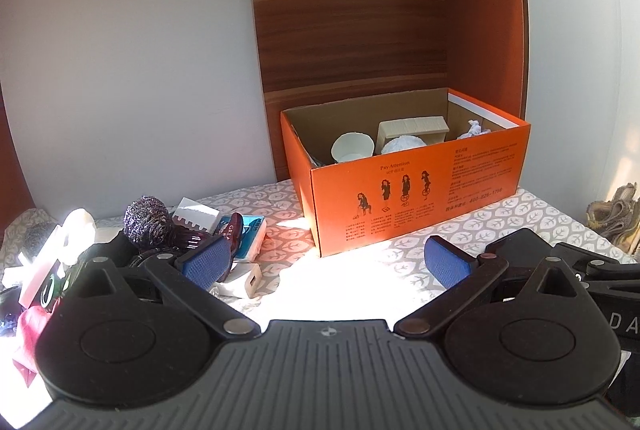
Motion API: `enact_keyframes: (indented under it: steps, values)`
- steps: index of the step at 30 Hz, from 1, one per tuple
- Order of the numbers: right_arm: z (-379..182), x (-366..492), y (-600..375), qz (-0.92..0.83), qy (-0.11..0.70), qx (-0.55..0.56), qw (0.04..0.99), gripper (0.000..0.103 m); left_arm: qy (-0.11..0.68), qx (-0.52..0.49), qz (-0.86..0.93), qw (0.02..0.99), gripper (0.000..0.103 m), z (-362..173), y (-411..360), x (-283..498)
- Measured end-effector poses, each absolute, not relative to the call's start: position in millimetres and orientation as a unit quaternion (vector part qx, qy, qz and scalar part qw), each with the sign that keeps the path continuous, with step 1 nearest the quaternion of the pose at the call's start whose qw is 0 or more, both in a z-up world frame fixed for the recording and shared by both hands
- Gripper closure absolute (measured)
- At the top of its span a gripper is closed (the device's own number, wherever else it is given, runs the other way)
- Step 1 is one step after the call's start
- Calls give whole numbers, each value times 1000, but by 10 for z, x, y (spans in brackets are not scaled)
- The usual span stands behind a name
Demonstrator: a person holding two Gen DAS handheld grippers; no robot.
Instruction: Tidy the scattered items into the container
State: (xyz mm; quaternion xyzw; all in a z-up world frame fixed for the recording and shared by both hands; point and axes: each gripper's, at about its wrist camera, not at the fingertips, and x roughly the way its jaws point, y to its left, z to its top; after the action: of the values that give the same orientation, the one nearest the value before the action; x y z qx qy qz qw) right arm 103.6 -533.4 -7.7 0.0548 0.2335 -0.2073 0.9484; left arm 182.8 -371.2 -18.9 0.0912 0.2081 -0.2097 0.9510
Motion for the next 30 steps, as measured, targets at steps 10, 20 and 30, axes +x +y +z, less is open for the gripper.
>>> enact_keyframes:
  steps: [10,20,30]
  values:
    - [-125,1045,-5252,-197,226,52,953,0,207,78,-180,958,0,-189,-3627,1804]
    - [-78,979,-5218,-190,211,50,957,0,192,73,-196,959,0,-154,-3558,1794]
    - [-115,994,-5191,-190,212,44,958,0,177,88,-176,964,0,-160,-3600,1760]
